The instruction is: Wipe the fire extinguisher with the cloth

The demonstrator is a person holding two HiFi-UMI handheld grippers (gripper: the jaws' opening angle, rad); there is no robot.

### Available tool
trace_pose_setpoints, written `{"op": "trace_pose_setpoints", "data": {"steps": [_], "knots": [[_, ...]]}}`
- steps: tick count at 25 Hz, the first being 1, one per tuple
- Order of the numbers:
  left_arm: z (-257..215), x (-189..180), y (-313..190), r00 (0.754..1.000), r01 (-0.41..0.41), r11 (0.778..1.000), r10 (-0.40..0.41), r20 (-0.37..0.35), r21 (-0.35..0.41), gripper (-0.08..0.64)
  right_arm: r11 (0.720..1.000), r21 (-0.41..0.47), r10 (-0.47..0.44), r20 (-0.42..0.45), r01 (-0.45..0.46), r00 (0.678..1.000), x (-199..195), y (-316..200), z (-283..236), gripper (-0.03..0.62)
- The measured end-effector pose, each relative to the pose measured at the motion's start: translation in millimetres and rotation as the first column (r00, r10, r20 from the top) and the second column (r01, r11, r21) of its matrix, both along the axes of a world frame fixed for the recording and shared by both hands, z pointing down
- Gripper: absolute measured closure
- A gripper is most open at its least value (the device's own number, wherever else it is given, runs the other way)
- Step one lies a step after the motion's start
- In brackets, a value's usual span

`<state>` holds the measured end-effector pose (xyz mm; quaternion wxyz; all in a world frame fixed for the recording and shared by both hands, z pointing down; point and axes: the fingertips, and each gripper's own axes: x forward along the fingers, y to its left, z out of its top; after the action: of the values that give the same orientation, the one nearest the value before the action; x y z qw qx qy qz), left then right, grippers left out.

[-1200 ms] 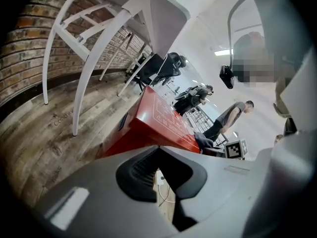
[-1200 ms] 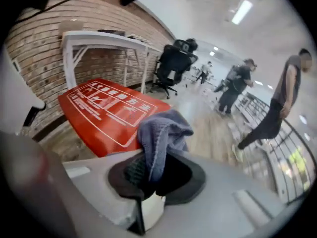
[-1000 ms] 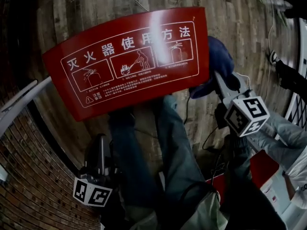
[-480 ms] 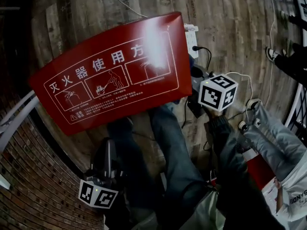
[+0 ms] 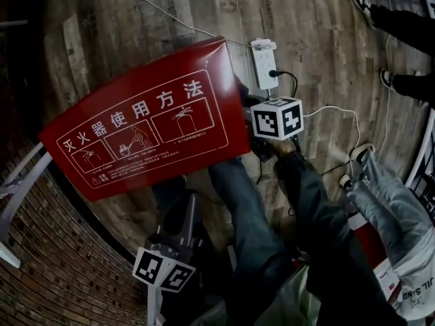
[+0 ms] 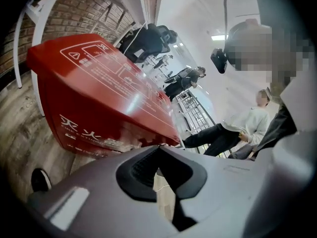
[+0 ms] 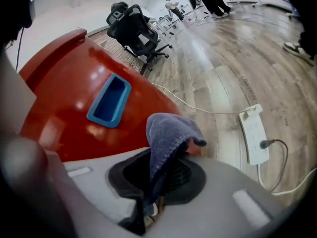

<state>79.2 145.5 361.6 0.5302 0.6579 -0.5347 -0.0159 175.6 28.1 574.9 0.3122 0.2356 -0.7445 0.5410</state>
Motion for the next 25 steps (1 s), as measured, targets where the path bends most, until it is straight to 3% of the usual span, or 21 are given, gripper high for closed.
{"op": "trace_pose_setpoints", "data": {"steps": [3,7,10,14,17,19,22,25], "knots": [[-4.8,15.4,-3.9,1.0,-0.014,1.0,0.014,-0.024,-0.001,0.561,0.999,0.039,-0.017,0.087,0.013,0.996,-6.0,-9.5,-33.9,0.543],[-15.2,24.4,-6.5,0.998,-0.049,0.999,0.049,-0.04,0.008,0.561,0.987,0.151,0.011,0.267,-0.054,0.964,-21.0,-50.1,-109.4,0.543],[-22.2,21.0,-7.0,0.997,-0.063,0.998,0.063,-0.032,0.018,0.561,0.977,0.2,0.018,0.254,-0.071,0.967,-27.6,-70.2,-113.6,0.543],[-29.1,5.1,2.5,0.998,-0.052,0.999,0.052,-0.017,0.012,0.561,0.975,0.009,0.211,0.258,-0.221,0.943,-14.7,-59.9,-70.3,0.543],[-35.6,-10.3,13.7,1.0,-0.029,1.0,0.029,-0.009,0.003,0.561,0.969,-0.115,0.24,0.216,-0.219,0.946,-3.3,-20.1,-50.5,0.543],[-44.8,-20.7,21.3,1.0,-0.013,1.0,0.013,0.001,-0.003,0.561,0.97,-0.146,0.223,0.196,-0.197,0.955,9.8,6.5,-55.0,0.543],[-67.9,-36.9,31.5,1.0,0.009,1.0,-0.009,0.016,-0.008,0.561,0.975,-0.058,0.224,0.189,-0.217,0.956,32.1,19.9,-101.3,0.543],[-91.9,-50.8,37.5,0.999,0.032,1.0,-0.032,0.019,0.0,0.561,0.962,0.137,0.21,0.179,-0.236,0.961,40.0,2.1,-178.8,0.543]]}}
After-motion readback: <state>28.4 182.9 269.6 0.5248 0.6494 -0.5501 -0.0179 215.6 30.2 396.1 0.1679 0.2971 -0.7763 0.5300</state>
